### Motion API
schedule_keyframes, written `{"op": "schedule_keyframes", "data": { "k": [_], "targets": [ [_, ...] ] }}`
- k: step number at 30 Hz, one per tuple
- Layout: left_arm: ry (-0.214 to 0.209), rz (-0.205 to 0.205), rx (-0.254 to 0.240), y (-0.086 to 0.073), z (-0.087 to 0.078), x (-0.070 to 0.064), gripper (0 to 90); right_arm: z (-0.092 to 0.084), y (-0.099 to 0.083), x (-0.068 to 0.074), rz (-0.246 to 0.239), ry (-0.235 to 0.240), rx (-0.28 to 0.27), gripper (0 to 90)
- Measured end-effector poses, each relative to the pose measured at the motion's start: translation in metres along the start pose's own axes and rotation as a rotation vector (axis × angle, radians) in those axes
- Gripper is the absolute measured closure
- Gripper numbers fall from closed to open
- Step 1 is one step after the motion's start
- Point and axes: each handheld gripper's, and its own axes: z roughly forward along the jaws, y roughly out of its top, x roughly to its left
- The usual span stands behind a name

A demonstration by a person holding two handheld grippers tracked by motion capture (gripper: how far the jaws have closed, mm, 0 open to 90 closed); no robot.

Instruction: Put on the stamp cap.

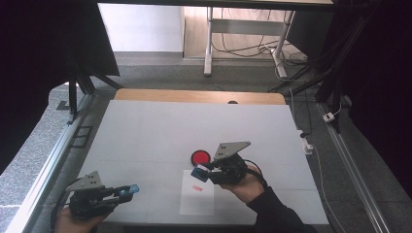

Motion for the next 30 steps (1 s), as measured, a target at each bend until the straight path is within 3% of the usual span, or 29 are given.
{"op": "schedule_keyframes", "data": {
  "k": [3, 9, 18, 24, 30],
  "targets": [
    [-0.049, -0.015, -0.001, 0.004, 0.004, 0.001, 68.6, -0.001, 0.001, 0.000, 0.003, 0.006, -0.011, 71.1],
    [-0.094, 0.013, 0.011, 0.012, 0.013, 0.000, 68.7, -0.003, 0.002, 0.003, -0.001, 0.015, -0.013, 71.1],
    [-0.092, 0.101, 0.021, 0.023, 0.025, -0.005, 68.6, -0.006, 0.005, 0.004, -0.007, 0.033, -0.024, 71.2],
    [-0.131, 0.109, 0.012, 0.030, 0.031, -0.004, 68.6, -0.009, 0.006, 0.006, -0.012, 0.065, -0.046, 71.1],
    [-0.159, 0.183, 0.029, 0.045, 0.040, -0.011, 68.6, -0.013, 0.009, 0.007, -0.014, 0.080, -0.075, 71.2]
  ]
}}
